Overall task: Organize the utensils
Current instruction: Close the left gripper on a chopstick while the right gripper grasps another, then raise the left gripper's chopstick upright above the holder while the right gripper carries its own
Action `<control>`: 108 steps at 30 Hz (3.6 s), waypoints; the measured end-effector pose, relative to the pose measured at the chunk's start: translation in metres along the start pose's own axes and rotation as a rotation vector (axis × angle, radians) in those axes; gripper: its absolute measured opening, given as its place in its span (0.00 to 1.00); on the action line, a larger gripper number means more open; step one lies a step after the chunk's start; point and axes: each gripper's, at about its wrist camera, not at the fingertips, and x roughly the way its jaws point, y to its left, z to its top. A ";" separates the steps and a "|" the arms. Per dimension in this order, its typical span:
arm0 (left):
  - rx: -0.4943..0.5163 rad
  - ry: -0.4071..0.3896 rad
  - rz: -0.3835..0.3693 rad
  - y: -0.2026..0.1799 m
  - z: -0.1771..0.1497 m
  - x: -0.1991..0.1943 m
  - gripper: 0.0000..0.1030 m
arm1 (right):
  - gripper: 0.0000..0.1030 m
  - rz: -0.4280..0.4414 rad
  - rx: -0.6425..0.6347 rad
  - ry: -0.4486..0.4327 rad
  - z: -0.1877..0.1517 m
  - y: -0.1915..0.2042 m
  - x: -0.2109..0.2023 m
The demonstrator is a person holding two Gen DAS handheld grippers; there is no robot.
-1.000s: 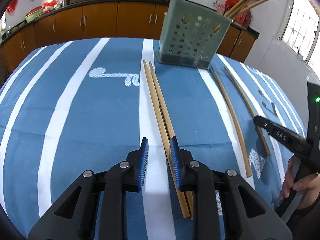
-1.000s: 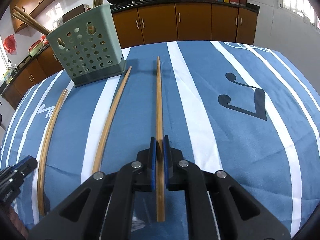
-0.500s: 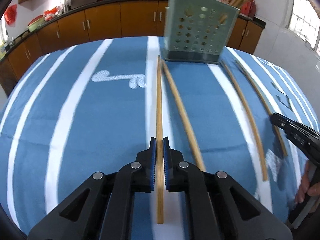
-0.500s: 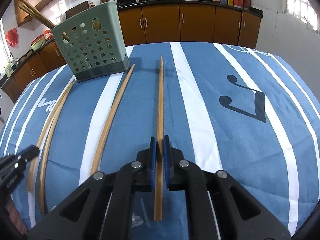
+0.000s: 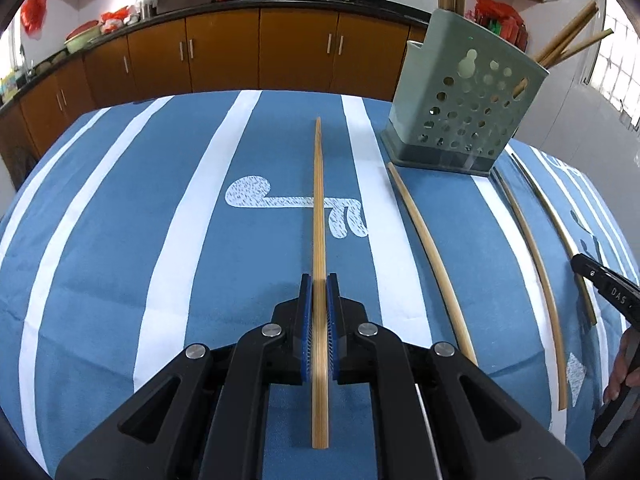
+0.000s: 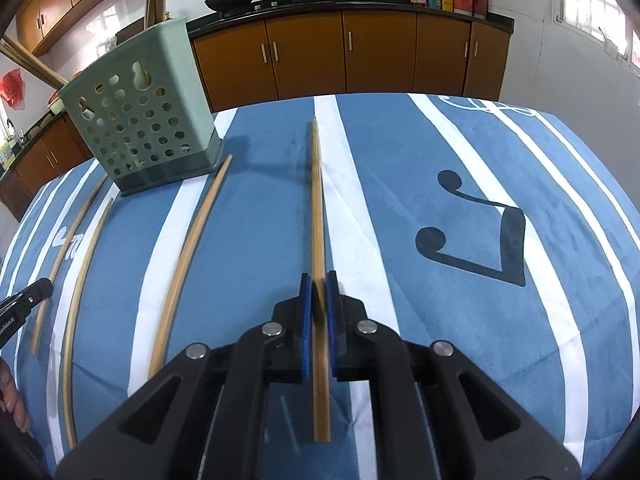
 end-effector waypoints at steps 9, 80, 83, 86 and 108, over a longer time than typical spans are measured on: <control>-0.037 -0.001 -0.025 0.005 0.000 0.001 0.08 | 0.08 -0.003 -0.003 0.001 0.000 0.001 0.001; -0.044 -0.367 -0.047 0.001 0.047 -0.132 0.07 | 0.08 0.121 0.033 -0.471 0.047 -0.009 -0.149; -0.046 -0.369 -0.050 0.001 0.048 -0.134 0.07 | 0.08 0.118 0.024 -0.471 0.049 -0.007 -0.149; -0.031 -0.392 -0.059 -0.003 0.057 -0.144 0.07 | 0.08 0.135 0.003 -0.498 0.057 -0.002 -0.163; -0.053 -0.751 -0.117 -0.067 0.159 -0.199 0.07 | 0.08 0.312 -0.036 -0.831 0.145 0.063 -0.239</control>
